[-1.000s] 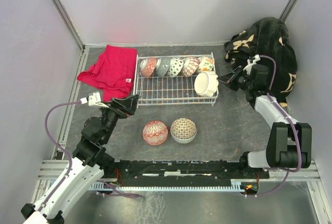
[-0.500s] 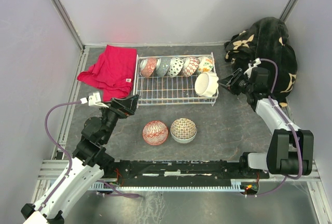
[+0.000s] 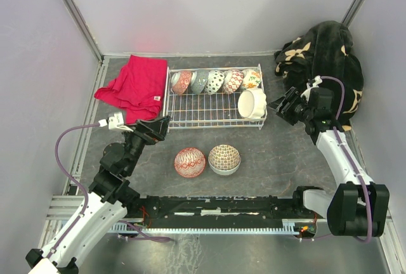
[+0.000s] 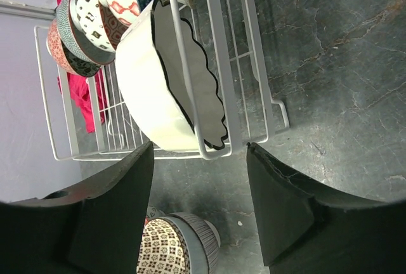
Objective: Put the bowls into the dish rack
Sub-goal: Turn the bowl upside down on the dish rack, then pick up the bowl from the center of the board.
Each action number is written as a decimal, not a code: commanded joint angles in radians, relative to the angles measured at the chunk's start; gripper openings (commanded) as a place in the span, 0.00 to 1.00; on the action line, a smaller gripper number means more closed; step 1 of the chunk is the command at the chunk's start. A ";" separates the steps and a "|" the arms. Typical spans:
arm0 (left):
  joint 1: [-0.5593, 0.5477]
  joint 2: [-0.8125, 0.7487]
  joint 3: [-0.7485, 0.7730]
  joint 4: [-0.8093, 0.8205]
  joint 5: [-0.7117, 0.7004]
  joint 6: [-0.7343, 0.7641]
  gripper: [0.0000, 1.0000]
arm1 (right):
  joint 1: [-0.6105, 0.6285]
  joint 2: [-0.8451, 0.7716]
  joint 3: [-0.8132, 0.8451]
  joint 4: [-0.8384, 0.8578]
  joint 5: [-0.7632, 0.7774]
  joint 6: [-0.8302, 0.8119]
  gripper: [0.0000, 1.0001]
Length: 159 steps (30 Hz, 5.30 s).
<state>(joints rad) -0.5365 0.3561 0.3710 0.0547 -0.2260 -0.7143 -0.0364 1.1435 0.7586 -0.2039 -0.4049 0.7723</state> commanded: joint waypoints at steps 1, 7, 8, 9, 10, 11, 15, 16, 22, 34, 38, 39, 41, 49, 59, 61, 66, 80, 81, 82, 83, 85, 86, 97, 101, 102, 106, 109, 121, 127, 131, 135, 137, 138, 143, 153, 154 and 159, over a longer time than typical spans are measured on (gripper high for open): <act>-0.002 0.003 0.031 0.039 0.011 0.047 0.99 | 0.005 -0.013 0.013 -0.009 0.010 -0.029 0.68; -0.003 0.004 0.030 0.040 0.012 0.047 0.99 | 0.011 -0.102 0.007 -0.035 0.005 -0.035 0.68; -0.003 0.006 0.031 0.041 0.014 0.048 0.99 | 0.015 -0.130 0.012 -0.054 0.012 -0.042 0.69; -0.003 0.008 0.030 0.042 0.016 0.050 0.99 | 0.021 -0.158 0.015 -0.074 0.017 -0.050 0.69; -0.002 0.010 0.032 0.042 0.017 0.050 0.99 | 0.028 -0.184 0.019 -0.089 0.017 -0.055 0.70; -0.002 0.013 0.032 0.042 0.019 0.051 0.99 | 0.037 -0.208 0.026 -0.110 0.017 -0.059 0.70; -0.003 0.017 0.032 0.043 0.017 0.056 0.99 | 0.125 -0.261 0.089 -0.197 0.025 -0.094 0.71; -0.003 0.018 0.033 0.042 0.016 0.056 0.99 | 0.158 -0.267 0.112 -0.223 0.031 -0.120 0.72; -0.002 0.010 0.036 0.037 0.016 0.058 0.99 | 0.359 -0.252 0.188 -0.328 0.066 -0.241 0.91; -0.002 0.018 0.034 0.029 -0.020 0.068 0.99 | 0.782 -0.181 0.156 -0.221 0.098 -0.347 0.99; -0.002 0.023 0.033 0.028 -0.029 0.071 0.99 | 0.817 -0.190 0.141 -0.201 0.074 -0.358 0.99; -0.002 0.024 0.034 0.028 -0.030 0.071 0.99 | 0.823 -0.184 0.139 -0.190 0.060 -0.356 0.99; -0.002 0.029 0.035 0.027 -0.032 0.070 0.99 | 0.841 -0.163 0.140 -0.175 0.033 -0.356 0.99; -0.002 -0.017 0.034 0.009 -0.053 0.070 0.99 | 0.904 -0.105 0.140 -0.136 0.022 -0.365 0.99; -0.002 -0.037 0.031 -0.006 -0.080 0.064 0.99 | 1.016 -0.015 0.165 -0.103 -0.023 -0.405 0.99; -0.003 -0.052 0.028 -0.009 -0.093 0.063 0.99 | 1.053 0.006 0.175 -0.101 -0.010 -0.423 0.99; -0.002 -0.083 0.028 -0.029 -0.120 0.061 0.99 | 1.159 0.072 0.217 -0.133 0.066 -0.480 0.98; -0.003 -0.137 0.022 -0.045 -0.140 0.047 0.99 | 1.433 0.327 0.367 -0.228 0.380 -0.601 0.88; -0.003 -0.139 0.022 -0.045 -0.142 0.047 0.99 | 1.435 0.336 0.369 -0.216 0.395 -0.604 0.87; -0.002 -0.139 0.021 -0.046 -0.146 0.048 0.99 | 1.437 0.355 0.366 -0.200 0.408 -0.605 0.87; -0.002 -0.141 0.021 -0.047 -0.148 0.047 0.99 | 1.438 0.371 0.365 -0.183 0.424 -0.605 0.87; -0.002 -0.140 0.022 -0.048 -0.149 0.047 0.99 | 1.437 0.402 0.370 -0.161 0.464 -0.603 0.86; -0.002 -0.141 0.021 -0.048 -0.149 0.047 0.99 | 1.438 0.415 0.373 -0.149 0.477 -0.605 0.86; -0.002 -0.139 0.024 -0.047 -0.136 0.041 0.99 | 1.438 0.464 0.361 -0.034 0.632 -0.627 0.80; -0.002 -0.140 0.024 -0.047 -0.135 0.041 0.99 | 1.438 0.514 0.386 -0.046 0.644 -0.634 0.74; -0.002 -0.141 0.024 -0.047 -0.135 0.041 0.99 | 1.438 0.525 0.395 -0.050 0.643 -0.634 0.70; -0.002 -0.140 0.024 -0.047 -0.132 0.039 0.99 | 1.436 0.562 0.420 -0.061 0.648 -0.636 0.64; -0.002 -0.140 0.025 -0.047 -0.131 0.038 0.99 | 1.431 0.584 0.431 -0.065 0.652 -0.634 0.60; -0.002 -0.141 0.026 -0.045 -0.127 0.039 0.99 | 1.420 0.648 0.472 -0.099 0.667 -0.631 0.42; -0.002 -0.143 0.026 -0.047 -0.127 0.039 0.99 | 1.419 0.670 0.490 -0.114 0.681 -0.630 0.34; -0.002 -0.144 0.026 -0.047 -0.127 0.039 0.99 | 1.420 0.677 0.499 -0.125 0.689 -0.632 0.18; -0.002 -0.146 0.026 -0.047 -0.126 0.039 0.99 | 1.419 0.663 0.502 -0.127 0.697 -0.633 0.04; -0.002 -0.146 0.025 -0.046 -0.126 0.039 0.99 | 1.419 0.647 0.508 -0.130 0.698 -0.635 0.01; -0.003 -0.146 0.026 -0.047 -0.126 0.039 0.99 | 1.420 0.635 0.513 -0.135 0.696 -0.637 0.01; -0.002 -0.147 0.024 -0.047 -0.127 0.038 0.99 | 1.421 0.541 0.511 -0.131 0.657 -0.642 0.01; -0.002 -0.141 0.024 -0.046 -0.129 0.039 0.99 | 1.402 0.289 0.521 -0.124 0.613 -0.635 0.01; -0.002 -0.141 0.024 -0.046 -0.128 0.038 0.99 | 1.393 0.263 0.518 -0.121 0.615 -0.628 0.01; -0.002 -0.136 0.023 -0.042 -0.127 0.038 0.99 | 1.284 0.121 0.492 -0.095 0.593 -0.590 0.01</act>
<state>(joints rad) -0.5365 0.2195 0.3710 -0.0154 -0.3573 -0.6983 1.3338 1.3846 1.2320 -0.3779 0.1913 0.1516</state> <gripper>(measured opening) 0.993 0.033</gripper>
